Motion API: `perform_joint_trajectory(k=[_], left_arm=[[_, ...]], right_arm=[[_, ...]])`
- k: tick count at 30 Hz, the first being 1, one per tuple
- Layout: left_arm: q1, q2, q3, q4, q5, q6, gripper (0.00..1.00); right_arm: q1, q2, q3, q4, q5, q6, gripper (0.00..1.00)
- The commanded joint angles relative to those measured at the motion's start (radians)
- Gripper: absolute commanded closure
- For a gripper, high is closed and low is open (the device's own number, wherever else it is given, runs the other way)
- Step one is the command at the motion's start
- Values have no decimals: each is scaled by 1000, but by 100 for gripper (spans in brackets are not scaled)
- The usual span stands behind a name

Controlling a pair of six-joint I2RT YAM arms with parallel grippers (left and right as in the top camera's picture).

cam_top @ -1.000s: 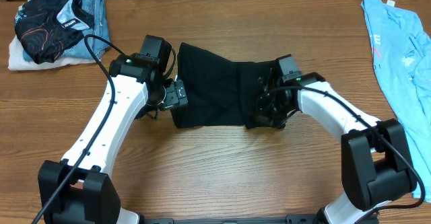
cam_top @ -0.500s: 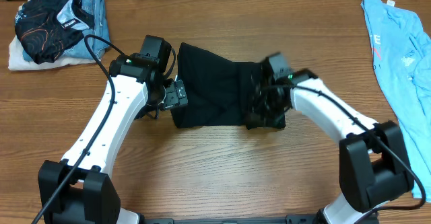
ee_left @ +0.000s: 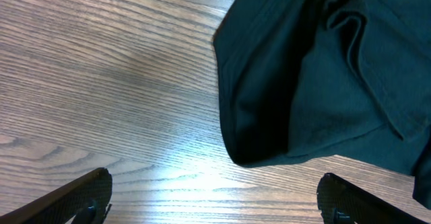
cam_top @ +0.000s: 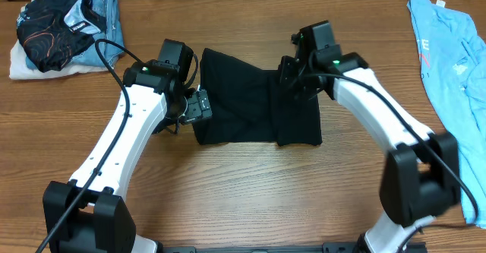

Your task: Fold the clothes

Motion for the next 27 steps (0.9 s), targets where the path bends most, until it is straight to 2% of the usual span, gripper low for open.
perform_joint_trajectory(k=[1,10,17,21,27], left_arm=[[-9,-3,-5,0,11,20,0],[-9,-3,-5,3,7,22,0],[-9,-3,-5,4,7,23,0],[-9,-2,-5,3,7,23,0],[-9,4,-6,3,7,23,0]], right_arm=[[-19,80,6,58,-51,1,87],[-97,254,6,190,-115,1,87],[-164,268,10,248,-110,1,88],[-201,237,72,194,-187,-27,88],[-245,107,217,-16,-215,-53,83]])
